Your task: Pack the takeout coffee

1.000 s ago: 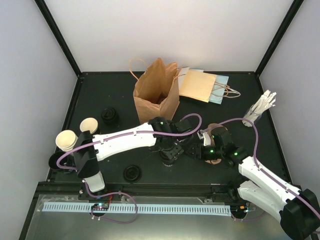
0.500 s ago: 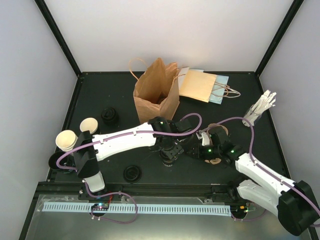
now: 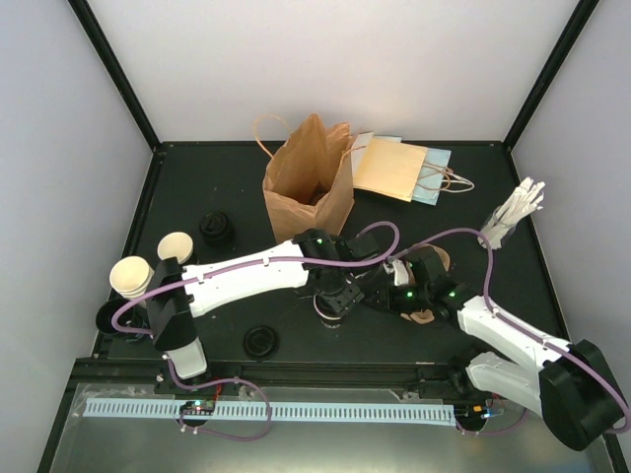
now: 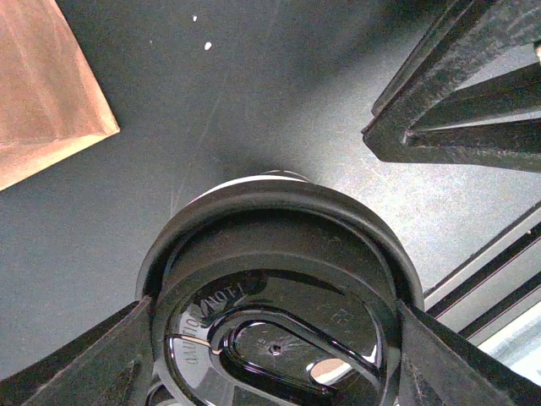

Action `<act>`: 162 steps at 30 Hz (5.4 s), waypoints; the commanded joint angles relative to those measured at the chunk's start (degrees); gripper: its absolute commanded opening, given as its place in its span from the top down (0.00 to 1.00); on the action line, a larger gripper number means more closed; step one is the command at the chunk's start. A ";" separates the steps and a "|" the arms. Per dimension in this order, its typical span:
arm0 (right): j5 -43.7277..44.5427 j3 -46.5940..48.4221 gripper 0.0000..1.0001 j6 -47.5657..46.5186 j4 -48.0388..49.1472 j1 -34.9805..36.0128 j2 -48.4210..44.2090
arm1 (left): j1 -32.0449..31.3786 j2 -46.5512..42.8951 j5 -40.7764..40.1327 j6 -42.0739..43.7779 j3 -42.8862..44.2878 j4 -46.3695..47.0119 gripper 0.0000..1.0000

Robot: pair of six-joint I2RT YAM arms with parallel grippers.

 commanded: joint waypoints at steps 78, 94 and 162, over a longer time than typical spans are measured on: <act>2.39 4.41 0.87 -1.93 0.89 5.59 2.47 | -1.21 4.64 -5.73 -0.22 3.36 -6.06 0.44; 2.91 4.93 0.87 -2.64 -0.90 5.61 1.35 | -0.90 6.84 -6.10 -0.05 0.52 -5.27 0.43; 4.49 7.56 0.86 -4.98 -7.32 5.54 -4.09 | 2.47 2.45 4.82 -0.67 -6.92 2.69 0.39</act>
